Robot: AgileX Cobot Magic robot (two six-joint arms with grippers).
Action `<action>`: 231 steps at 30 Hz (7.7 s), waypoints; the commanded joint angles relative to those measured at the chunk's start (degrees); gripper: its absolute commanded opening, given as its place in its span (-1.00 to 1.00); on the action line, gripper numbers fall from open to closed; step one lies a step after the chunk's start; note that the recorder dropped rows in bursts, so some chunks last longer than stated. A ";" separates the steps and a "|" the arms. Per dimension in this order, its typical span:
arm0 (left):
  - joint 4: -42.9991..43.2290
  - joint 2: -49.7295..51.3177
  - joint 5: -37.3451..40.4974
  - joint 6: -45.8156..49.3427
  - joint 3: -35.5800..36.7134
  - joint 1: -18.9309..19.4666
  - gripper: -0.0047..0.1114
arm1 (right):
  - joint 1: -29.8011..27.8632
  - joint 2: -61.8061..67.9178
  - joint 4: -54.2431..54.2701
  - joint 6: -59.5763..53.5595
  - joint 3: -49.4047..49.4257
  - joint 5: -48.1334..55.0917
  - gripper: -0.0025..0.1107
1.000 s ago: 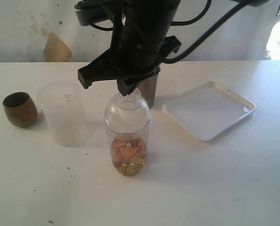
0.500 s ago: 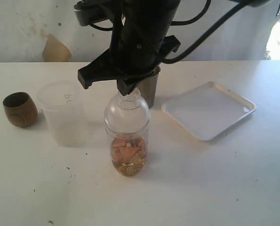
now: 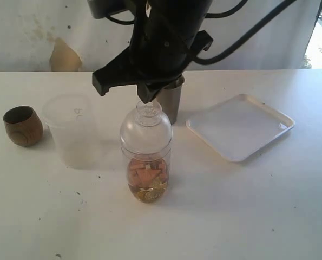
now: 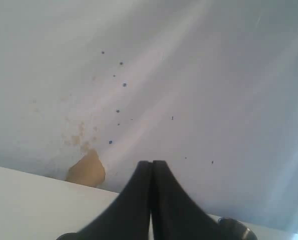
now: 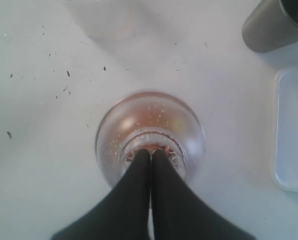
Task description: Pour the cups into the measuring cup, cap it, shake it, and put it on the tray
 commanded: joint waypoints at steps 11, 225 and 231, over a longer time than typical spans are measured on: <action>-0.73 -0.27 -0.06 0.33 0.23 -0.20 -0.92 | -0.15 2.99 -2.17 -0.85 0.14 0.11 -0.96; -87.02 -15.68 -19.88 101.88 21.40 42.94 -0.92 | -0.15 -40.60 13.28 -16.93 72.96 -88.59 0.90; -87.02 -15.68 -19.88 101.88 21.40 42.94 -0.92 | -0.15 -31.59 7.46 -10.58 80.15 -99.99 0.90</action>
